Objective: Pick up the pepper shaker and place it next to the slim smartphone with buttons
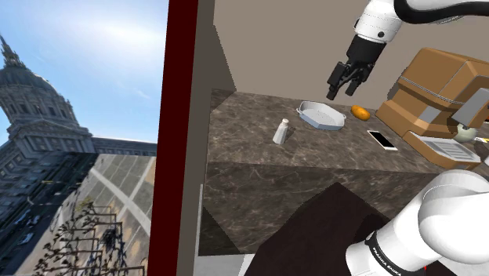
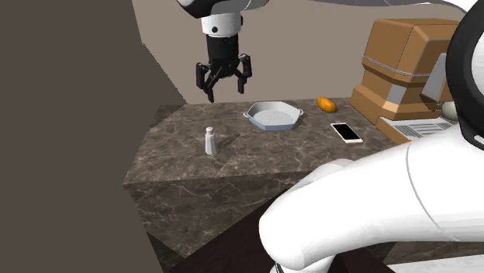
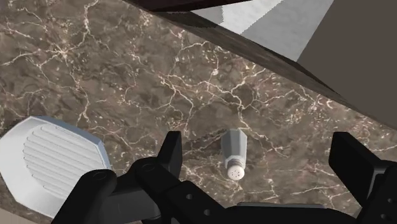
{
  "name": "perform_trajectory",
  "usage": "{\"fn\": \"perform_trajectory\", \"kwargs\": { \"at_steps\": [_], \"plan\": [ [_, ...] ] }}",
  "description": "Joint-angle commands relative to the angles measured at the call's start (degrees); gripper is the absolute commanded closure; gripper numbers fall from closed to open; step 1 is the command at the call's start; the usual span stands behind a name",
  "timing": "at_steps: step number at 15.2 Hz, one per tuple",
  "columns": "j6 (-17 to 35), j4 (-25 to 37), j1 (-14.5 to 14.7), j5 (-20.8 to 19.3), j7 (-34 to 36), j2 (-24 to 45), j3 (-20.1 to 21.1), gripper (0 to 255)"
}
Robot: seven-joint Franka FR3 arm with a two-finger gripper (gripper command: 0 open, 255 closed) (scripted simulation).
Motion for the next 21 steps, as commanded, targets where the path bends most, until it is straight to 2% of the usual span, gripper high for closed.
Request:
{"fn": "perform_trajectory", "kwargs": {
  "at_steps": [1, 9, 17, 21],
  "plan": [
    [4.39, -0.69, 0.35, -0.37, -0.8, 3.68, -0.46, 0],
    [18.47, -0.66, 1.28, -1.59, -4.35, 17.99, -2.21, 0],
    [30.03, 4.33, 1.9, -1.64, -7.97, 34.74, -3.15, 0],
    [32.45, 3.39, 1.76, -1.65, -8.03, 36.21, -3.28, 0]
  ]
}}
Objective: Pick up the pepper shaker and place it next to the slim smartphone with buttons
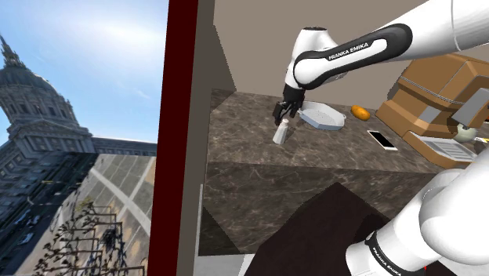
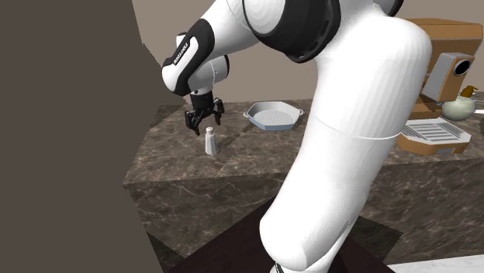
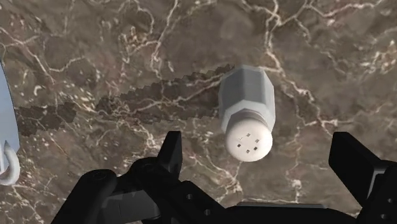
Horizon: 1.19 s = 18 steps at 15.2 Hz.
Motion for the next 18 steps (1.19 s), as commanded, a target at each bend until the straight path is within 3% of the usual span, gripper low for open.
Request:
{"fn": "perform_trajectory", "kwargs": {
  "at_steps": [1, 4, 12, 13, 18],
  "plan": [
    [1.62, -0.7, -0.09, -0.02, -0.07, 0.88, -0.11, 0],
    [4.38, -1.71, -0.24, 0.0, -0.12, 2.62, -0.27, 0],
    [4.36, -1.7, -0.24, 0.0, -0.12, 2.62, -0.27, 0],
    [4.36, -1.7, -0.24, 0.0, -0.12, 2.62, -0.27, 255],
    [4.36, -1.7, -0.24, 0.0, -0.11, 2.62, -0.26, 255]
  ]
}}
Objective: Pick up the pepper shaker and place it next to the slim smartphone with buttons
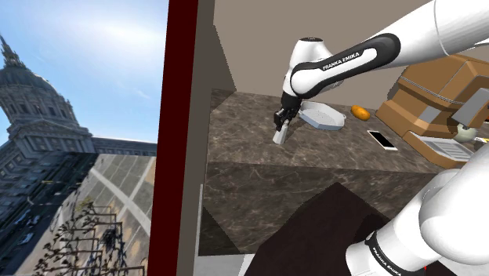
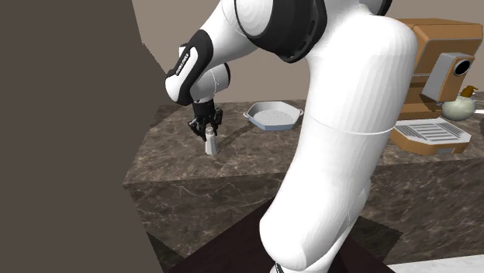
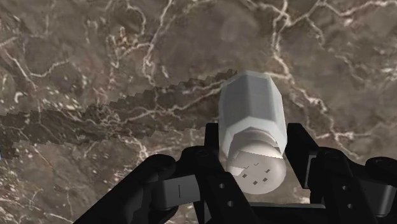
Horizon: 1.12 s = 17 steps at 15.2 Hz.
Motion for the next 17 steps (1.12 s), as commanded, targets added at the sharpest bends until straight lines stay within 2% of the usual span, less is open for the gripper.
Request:
{"fn": "perform_trajectory", "kwargs": {
  "at_steps": [1, 4, 17],
  "plan": [
    [-0.01, -0.01, 0.0, 0.0, 0.0, 0.01, 0.0, 255],
    [0.01, -0.02, -0.01, 0.0, -0.01, 0.02, -0.01, 255],
    [-10.04, 4.82, 0.18, 0.08, -0.66, -5.23, 0.24, 255]
  ]
}}
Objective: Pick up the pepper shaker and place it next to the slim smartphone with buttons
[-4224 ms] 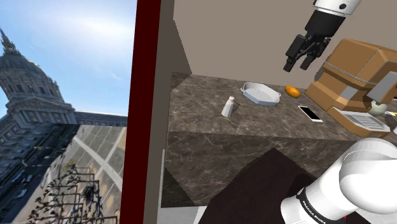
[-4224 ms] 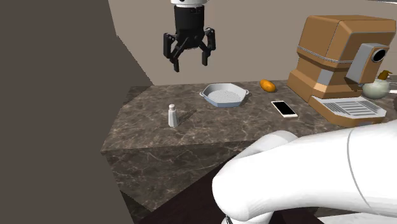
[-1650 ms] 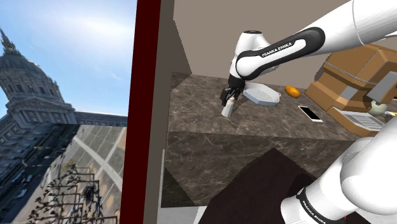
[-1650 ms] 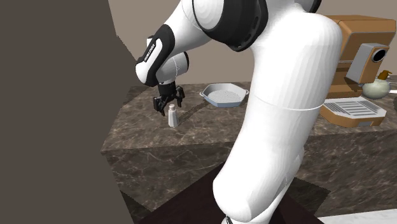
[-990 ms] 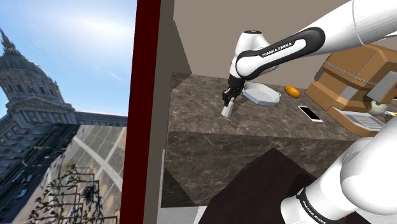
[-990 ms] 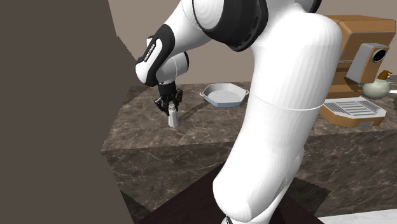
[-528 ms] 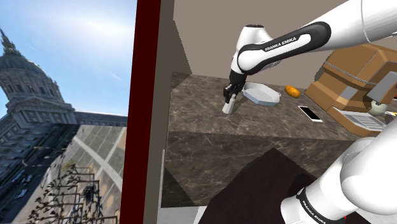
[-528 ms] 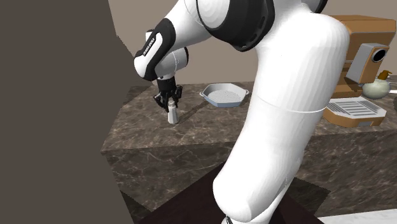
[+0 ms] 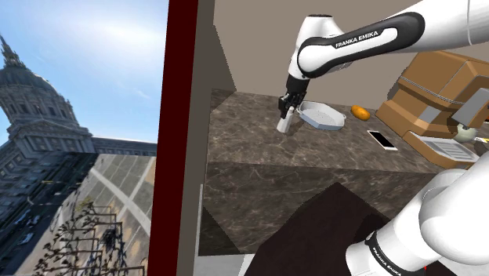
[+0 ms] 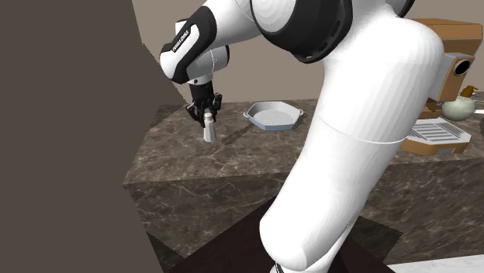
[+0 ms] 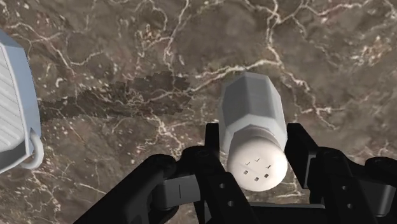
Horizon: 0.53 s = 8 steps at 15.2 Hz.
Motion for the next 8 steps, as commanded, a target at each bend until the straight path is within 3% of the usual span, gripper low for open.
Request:
{"fn": "perform_trajectory", "kwargs": {
  "at_steps": [1, 8],
  "plan": [
    [-1.73, 0.89, 0.05, 0.01, -0.07, -0.8, 0.08, 255],
    [-7.11, 4.42, 0.15, 0.13, -0.46, -2.67, 0.24, 255]
  ]
}}
